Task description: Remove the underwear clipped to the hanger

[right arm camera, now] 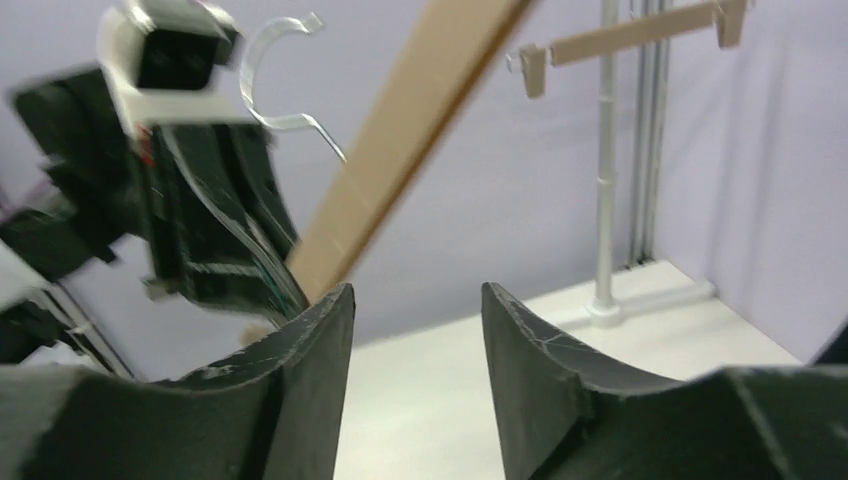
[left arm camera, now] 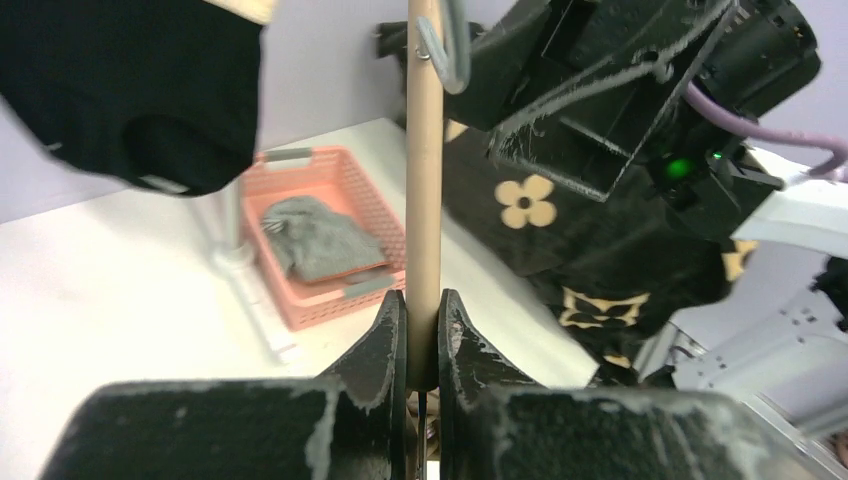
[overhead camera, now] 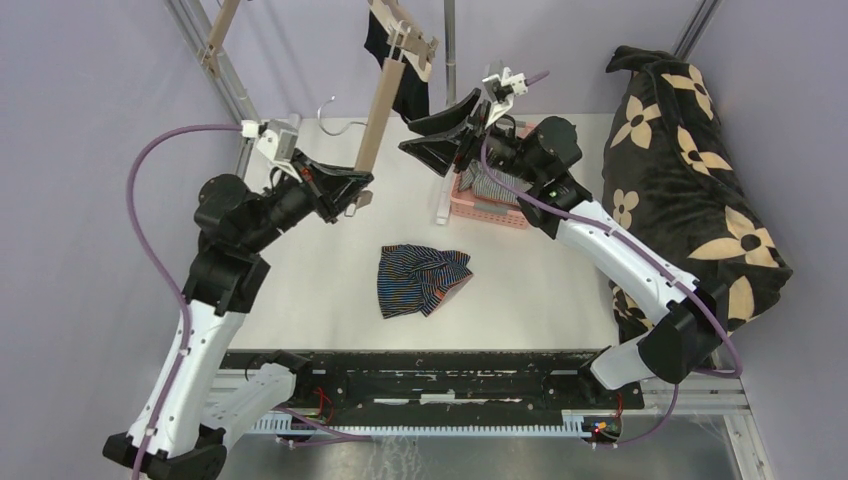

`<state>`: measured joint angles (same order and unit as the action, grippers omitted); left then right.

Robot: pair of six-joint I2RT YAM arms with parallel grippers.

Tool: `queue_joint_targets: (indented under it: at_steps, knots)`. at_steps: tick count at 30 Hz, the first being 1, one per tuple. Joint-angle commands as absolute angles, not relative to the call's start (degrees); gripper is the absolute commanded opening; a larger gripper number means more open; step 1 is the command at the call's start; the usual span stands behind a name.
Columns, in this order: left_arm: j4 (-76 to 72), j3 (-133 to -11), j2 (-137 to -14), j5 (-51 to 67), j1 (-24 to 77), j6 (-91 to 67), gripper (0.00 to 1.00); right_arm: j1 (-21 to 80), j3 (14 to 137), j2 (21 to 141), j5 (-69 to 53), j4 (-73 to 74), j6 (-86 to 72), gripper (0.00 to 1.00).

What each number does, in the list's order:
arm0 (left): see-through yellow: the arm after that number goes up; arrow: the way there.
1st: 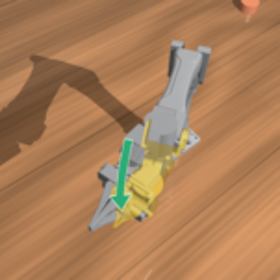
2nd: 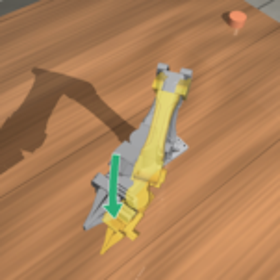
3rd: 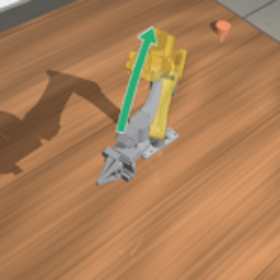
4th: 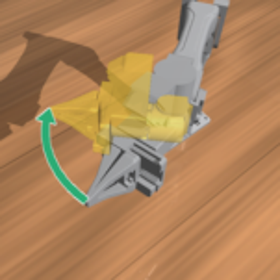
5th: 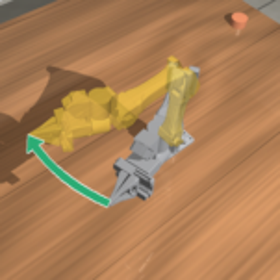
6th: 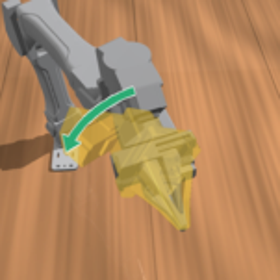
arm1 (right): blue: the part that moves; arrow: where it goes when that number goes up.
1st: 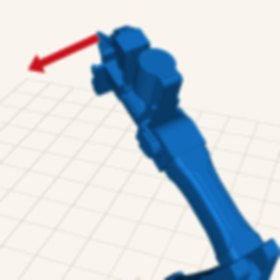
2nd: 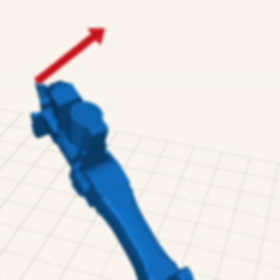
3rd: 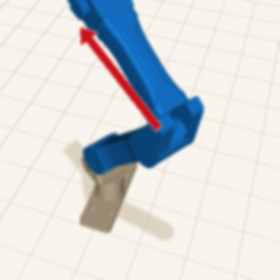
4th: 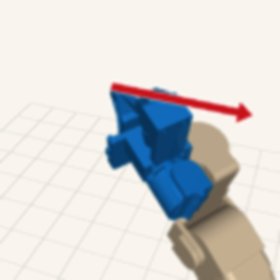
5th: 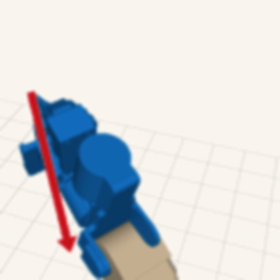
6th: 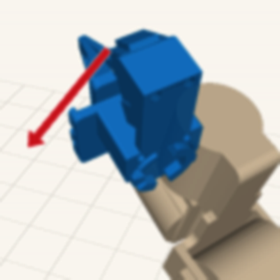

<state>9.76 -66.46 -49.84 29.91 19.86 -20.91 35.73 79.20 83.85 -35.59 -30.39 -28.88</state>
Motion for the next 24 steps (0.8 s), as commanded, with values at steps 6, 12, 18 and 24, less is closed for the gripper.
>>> queue_joint_targets:
  at_steps: [6, 12, 18, 24]
  knots:
    - [39.0, -78.0, -46.7, 5.6, 19.6, -9.4, 0.03, 36.1, 77.7, 82.6, -32.4, -11.9, -16.4, 0.61]
    - [50.8, -77.3, -47.2, -5.6, 19.6, -11.0, 0.03, 43.1, 77.6, 82.4, -20.7, 14.4, 3.4, 0.61]
    - [52.7, -71.1, -46.3, -7.3, 19.6, -12.9, 0.03, 48.9, 74.4, 87.2, -11.7, 25.3, 6.4, 0.67]
    - [47.6, -67.0, -46.1, -4.0, 19.6, -11.2, 0.03, 52.5, 72.2, 94.1, -4.2, 27.5, 6.4, 0.66]
